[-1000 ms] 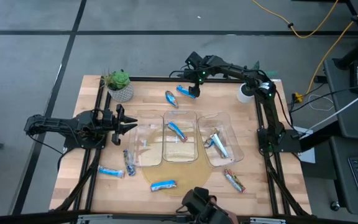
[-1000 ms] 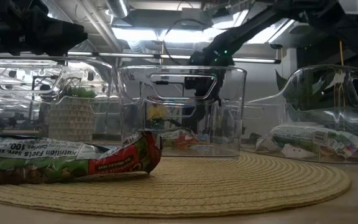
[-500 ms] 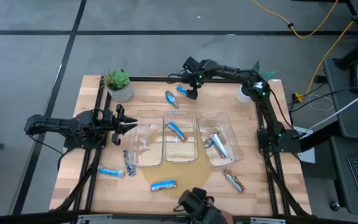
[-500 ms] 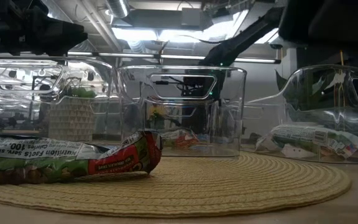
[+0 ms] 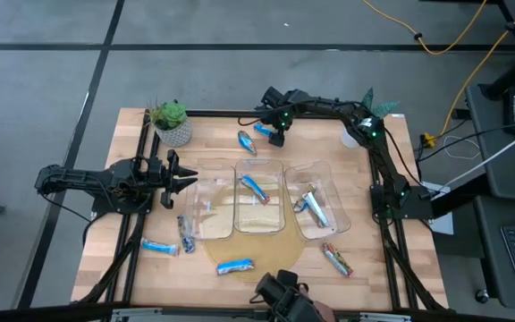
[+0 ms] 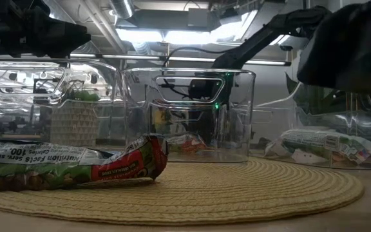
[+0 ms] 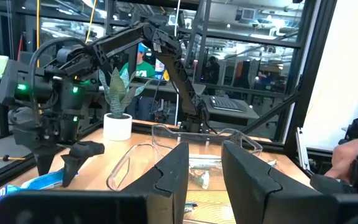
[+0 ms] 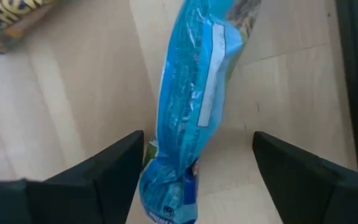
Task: Pick and place Granola Bars by type
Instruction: Put the blue granola bar into the left transparent bin
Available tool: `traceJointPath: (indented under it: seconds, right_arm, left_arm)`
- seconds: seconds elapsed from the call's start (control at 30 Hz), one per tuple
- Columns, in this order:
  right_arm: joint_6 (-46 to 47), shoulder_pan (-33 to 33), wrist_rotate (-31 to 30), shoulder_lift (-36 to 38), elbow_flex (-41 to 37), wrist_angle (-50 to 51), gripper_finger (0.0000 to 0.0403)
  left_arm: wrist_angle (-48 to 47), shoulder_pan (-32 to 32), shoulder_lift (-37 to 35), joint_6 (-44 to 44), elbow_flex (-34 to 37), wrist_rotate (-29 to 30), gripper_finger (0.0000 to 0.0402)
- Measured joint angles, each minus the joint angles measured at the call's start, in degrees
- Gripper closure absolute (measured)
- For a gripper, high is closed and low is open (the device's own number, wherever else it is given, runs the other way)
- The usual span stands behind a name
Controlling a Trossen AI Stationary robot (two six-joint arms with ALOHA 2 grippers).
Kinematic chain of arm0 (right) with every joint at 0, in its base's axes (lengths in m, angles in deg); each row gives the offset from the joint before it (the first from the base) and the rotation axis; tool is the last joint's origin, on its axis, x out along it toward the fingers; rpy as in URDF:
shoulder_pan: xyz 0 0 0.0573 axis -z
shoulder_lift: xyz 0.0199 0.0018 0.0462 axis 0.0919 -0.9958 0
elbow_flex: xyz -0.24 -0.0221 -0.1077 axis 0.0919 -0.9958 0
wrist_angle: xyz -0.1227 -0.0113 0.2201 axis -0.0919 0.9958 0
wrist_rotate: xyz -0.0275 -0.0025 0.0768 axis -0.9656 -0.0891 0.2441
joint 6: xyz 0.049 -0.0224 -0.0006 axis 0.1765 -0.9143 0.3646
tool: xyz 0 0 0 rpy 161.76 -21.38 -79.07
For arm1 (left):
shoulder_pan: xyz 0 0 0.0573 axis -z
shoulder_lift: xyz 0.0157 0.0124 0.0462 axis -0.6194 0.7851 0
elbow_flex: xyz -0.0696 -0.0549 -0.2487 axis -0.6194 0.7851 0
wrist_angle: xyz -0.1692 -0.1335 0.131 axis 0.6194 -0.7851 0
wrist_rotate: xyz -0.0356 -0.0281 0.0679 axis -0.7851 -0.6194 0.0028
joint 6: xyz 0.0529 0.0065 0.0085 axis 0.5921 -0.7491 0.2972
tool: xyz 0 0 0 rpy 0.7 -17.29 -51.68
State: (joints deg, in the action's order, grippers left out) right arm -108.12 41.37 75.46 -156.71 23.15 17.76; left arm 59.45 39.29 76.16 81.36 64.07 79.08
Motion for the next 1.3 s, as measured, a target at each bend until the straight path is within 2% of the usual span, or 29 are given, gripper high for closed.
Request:
traceJointPath:
  seconds: [0.13,0.47,0.63,0.87,1.3]
  right_arm:
    - [0.06,0.0,-0.05,-0.01,0.0,0.15,0.0148]
    - [2.58,-0.24,-0.04,-0.02,0.0,0.17,0.0289]
    - [2.93,-0.24,0.06,0.13,0.07,0.32,0.0337]
    - [2.92,-0.24,-0.41,0.17,3.11,3.33,0.0357]
    - [2.87,-0.33,-0.33,0.2,23.57,15.01,0.0358]
  left_arm:
    - [0.0,0.0,-0.02,0.0,0.0,0.0,0.0313]
    - [0.0,0.02,0.0,0.0,0.0,-0.02,0.0313]
    - [0.0,0.01,0.0,0.0,0.0,-0.01,0.0313]
    - [0.0,0.0,0.0,0.0,0.0,-0.02,0.0313]
    - [0.0,0.0,0.0,0.0,0.0,-0.01,0.0313]
